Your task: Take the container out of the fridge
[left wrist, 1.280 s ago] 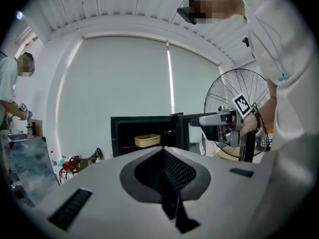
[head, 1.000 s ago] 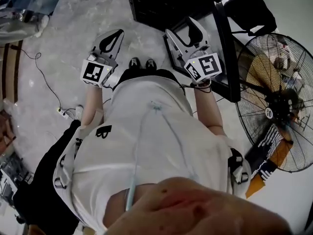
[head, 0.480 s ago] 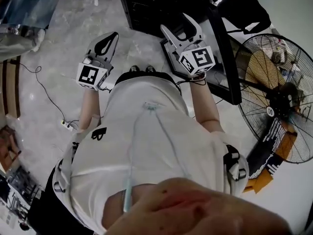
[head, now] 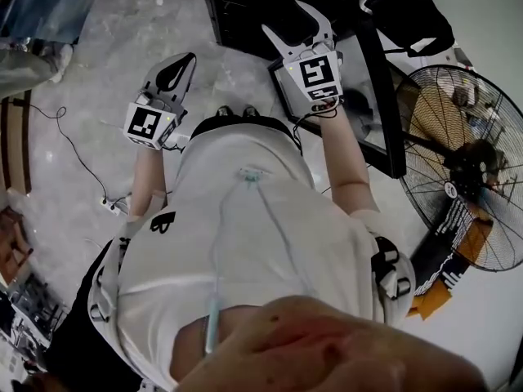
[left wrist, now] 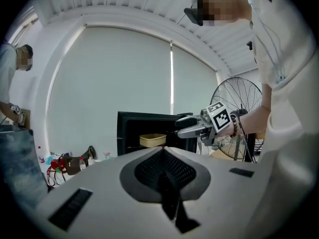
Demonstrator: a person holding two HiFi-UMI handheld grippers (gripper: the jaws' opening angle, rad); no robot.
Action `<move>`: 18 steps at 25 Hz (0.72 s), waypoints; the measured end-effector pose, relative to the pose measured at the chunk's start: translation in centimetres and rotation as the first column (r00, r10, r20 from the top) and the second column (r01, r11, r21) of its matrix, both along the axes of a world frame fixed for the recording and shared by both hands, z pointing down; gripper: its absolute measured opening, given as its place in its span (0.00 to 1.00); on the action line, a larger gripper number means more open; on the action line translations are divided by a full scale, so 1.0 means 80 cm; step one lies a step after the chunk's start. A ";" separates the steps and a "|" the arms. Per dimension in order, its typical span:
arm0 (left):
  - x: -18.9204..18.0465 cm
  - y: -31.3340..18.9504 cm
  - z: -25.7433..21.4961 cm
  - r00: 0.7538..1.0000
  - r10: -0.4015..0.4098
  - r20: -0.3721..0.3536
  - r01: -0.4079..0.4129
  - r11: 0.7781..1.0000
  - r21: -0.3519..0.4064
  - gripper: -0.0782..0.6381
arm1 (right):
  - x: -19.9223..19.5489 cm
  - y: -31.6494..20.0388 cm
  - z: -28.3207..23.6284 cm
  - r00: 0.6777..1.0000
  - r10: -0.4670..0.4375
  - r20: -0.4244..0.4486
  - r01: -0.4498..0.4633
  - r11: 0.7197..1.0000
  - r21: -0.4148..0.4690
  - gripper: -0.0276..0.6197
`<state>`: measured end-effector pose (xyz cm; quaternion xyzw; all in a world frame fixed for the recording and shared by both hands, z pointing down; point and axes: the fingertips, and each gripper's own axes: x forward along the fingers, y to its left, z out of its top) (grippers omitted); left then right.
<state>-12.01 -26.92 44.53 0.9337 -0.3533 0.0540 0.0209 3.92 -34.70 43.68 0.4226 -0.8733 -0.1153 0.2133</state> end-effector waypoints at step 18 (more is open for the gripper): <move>-0.037 -0.014 0.010 0.999 -0.050 0.011 0.050 0.999 0.003 0.12 | -0.028 -0.091 0.066 0.847 -0.014 -0.531 0.053 0.997 0.058 0.51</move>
